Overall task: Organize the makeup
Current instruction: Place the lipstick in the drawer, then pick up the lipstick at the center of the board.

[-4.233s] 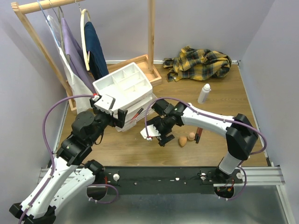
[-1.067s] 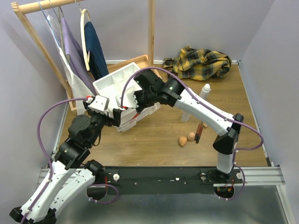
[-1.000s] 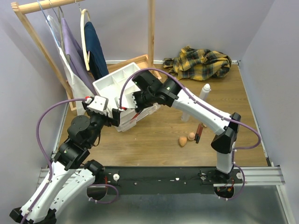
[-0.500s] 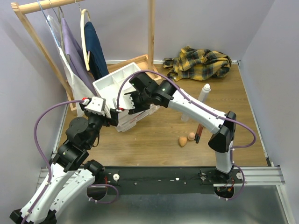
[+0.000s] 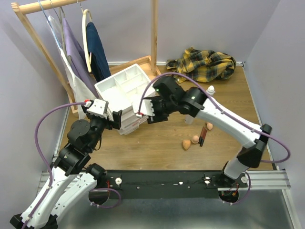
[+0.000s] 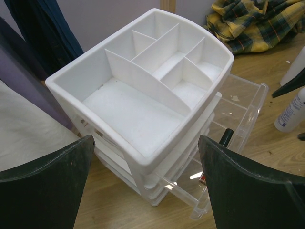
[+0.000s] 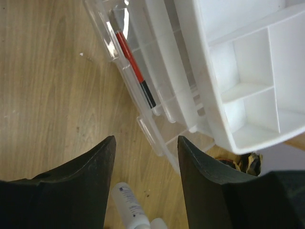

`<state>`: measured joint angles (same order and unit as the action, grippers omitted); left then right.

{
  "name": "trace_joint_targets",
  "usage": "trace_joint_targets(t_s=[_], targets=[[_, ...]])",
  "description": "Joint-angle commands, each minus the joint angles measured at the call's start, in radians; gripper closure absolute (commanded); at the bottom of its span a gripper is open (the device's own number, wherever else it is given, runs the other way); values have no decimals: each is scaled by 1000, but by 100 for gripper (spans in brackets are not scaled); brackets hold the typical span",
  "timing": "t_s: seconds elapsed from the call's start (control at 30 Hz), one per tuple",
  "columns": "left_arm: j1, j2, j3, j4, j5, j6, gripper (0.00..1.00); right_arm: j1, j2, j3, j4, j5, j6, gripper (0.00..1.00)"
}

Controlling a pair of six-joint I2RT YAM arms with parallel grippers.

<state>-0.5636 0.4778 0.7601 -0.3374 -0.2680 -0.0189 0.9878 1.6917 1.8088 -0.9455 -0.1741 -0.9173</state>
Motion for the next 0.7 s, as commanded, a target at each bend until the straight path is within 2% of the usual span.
trace_joint_targets(t_s=[0.0, 0.1, 0.23, 0.37, 0.6, 0.67], targets=[[8, -1, -4, 18, 33, -4, 1, -99, -118, -118, -1, -105, 3, 37], [8, -2, -5, 15, 30, -3, 1, -217, -196, -172, 16, -195, -6, 37], [11, -1, -7, 20, 32, -3, 1, -349, -320, -351, 76, -263, -20, 32], [14, 7, -5, 21, 44, -4, 1, -440, -430, -495, 123, -272, -28, 27], [16, 5, -5, 21, 55, -6, 1, -679, -460, -647, 116, -353, -46, 27], [14, 4, -5, 21, 59, -7, 1, -712, -461, -669, 108, -381, -58, 27]])
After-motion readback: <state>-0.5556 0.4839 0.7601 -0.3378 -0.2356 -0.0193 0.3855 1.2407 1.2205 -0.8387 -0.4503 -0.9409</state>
